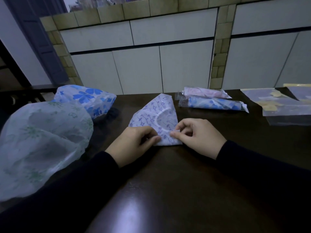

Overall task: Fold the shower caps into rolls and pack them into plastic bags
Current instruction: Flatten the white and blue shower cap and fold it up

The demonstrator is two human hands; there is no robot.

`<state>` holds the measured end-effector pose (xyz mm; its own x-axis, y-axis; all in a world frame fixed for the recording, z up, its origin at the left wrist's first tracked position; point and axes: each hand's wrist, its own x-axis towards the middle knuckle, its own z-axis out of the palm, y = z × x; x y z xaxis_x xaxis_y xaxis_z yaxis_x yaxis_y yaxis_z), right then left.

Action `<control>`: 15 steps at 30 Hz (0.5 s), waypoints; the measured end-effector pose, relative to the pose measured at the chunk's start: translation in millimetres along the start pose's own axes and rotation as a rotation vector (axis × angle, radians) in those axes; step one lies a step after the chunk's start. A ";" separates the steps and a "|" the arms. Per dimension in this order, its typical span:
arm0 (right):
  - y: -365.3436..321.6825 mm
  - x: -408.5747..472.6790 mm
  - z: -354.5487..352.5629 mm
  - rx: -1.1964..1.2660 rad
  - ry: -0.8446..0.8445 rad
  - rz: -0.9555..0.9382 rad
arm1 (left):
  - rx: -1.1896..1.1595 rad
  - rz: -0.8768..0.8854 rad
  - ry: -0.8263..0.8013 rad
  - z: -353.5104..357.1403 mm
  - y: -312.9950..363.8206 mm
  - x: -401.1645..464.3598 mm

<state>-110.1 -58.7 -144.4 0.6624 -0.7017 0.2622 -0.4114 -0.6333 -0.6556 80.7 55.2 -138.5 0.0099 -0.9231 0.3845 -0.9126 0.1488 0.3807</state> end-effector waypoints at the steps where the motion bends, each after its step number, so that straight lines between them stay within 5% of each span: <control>1: -0.3 -0.6 0.7 -0.026 0.016 -0.006 | 0.002 -0.012 0.010 1.7 0.4 0.2; 8: -4.5 -1.8 -3.8 -0.329 0.110 -0.202 | -0.009 0.009 0.056 4.1 -3.4 1.1; 15: -4.8 -0.4 -8.9 -0.478 -0.024 -0.248 | 0.121 0.109 -0.009 0.6 -7.2 1.6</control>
<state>-114.0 -58.3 -135.1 0.7876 -0.5080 0.3486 -0.4761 -0.8610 -0.1789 87.0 52.5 -141.2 -0.0954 -0.9069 0.4105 -0.9506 0.2054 0.2329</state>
